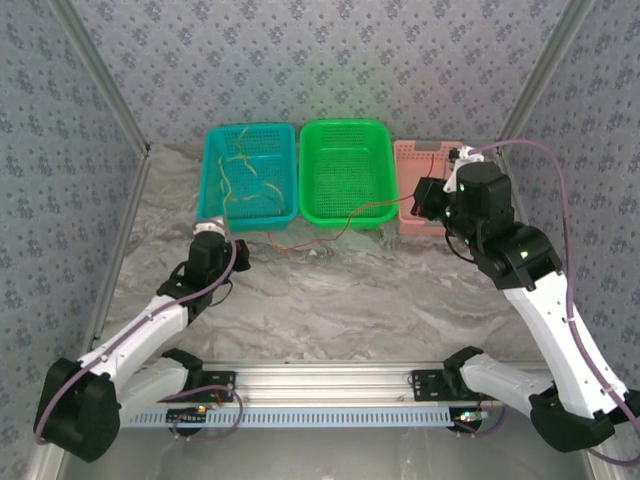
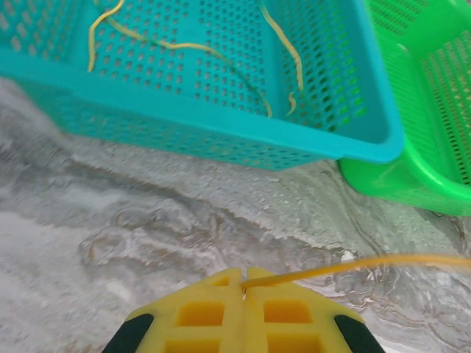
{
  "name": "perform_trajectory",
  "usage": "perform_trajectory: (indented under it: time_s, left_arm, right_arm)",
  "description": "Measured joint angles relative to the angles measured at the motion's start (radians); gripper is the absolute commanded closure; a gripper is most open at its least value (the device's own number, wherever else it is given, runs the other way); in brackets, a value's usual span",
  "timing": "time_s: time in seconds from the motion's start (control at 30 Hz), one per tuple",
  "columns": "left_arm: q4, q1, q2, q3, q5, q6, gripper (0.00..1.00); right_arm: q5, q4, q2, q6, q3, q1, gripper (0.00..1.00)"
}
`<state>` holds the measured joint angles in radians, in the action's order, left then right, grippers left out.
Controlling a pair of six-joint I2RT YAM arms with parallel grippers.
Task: Untangle the cables
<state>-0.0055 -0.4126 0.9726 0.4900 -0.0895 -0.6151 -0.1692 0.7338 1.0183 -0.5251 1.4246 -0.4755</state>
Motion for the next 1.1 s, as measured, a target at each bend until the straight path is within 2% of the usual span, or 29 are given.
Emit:
perform_trajectory:
  time_s: [0.13, 0.27, 0.63, 0.83, 0.97, 1.1]
  left_arm:
    - [-0.048, 0.044, -0.012, -0.007, 0.042, -0.015, 1.00]
    - [-0.072, 0.048, -0.004, -0.007, 0.067, -0.023, 1.00]
    - [-0.208, 0.140, -0.009, -0.007, 0.049, -0.049, 1.00]
    - [-0.299, 0.307, -0.118, -0.007, 0.037, -0.083, 1.00]
    - [-0.333, 0.337, -0.138, -0.007, 0.043, -0.085, 1.00]
    - [-0.322, 0.331, -0.125, -0.007, 0.109, -0.081, 1.00]
  right_arm:
    - [0.001, 0.000, -0.006, 0.014, 0.001, 0.006, 1.00]
    - [0.012, 0.001, -0.003, 0.024, 0.006, 0.006, 1.00]
    - [-0.010, 0.069, -0.031, 0.057, 0.040, 0.050, 1.00]
    - [-0.011, 0.109, -0.078, 0.084, 0.041, 0.128, 1.00]
    - [0.000, 0.124, -0.126, 0.090, 0.036, 0.203, 1.00]
    - [0.029, 0.124, -0.135, 0.089, 0.041, 0.227, 1.00]
